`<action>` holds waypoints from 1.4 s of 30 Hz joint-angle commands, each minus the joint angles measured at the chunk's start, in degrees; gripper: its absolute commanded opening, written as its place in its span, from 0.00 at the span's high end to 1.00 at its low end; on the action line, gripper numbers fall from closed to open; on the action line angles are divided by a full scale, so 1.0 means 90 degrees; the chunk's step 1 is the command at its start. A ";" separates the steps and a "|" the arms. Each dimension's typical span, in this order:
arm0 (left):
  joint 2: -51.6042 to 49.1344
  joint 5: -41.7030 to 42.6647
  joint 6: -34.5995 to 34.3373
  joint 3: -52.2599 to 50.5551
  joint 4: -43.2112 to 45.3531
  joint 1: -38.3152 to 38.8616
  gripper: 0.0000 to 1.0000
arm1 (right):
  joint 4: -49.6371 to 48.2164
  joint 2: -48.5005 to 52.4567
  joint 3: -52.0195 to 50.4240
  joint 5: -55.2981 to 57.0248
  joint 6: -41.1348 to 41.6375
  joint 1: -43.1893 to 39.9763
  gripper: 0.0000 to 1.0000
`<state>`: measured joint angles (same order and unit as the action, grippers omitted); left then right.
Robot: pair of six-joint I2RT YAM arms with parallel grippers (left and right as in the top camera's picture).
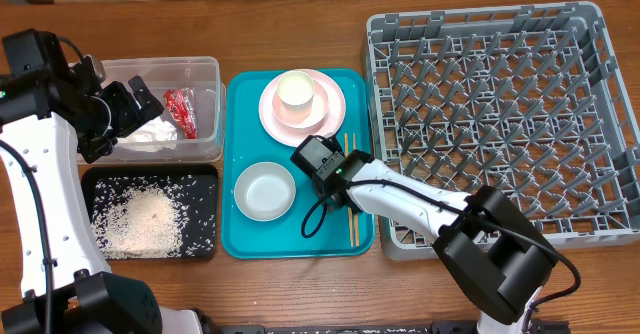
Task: Sort waste into correct bins and load items into the dishwasher
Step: 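Lower the right gripper and close it on one wooden chopstick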
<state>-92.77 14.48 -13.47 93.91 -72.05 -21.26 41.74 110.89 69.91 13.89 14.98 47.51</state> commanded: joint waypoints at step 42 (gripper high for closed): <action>0.0104 -0.0036 0.0070 0.0087 0.0012 0.0000 0.00 | 0.0109 0.0219 0.0151 -0.1411 0.1054 -0.0869 0.65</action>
<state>-92.77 14.48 -13.47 93.91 -72.03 -21.26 42.76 111.31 71.16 1.89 22.83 39.79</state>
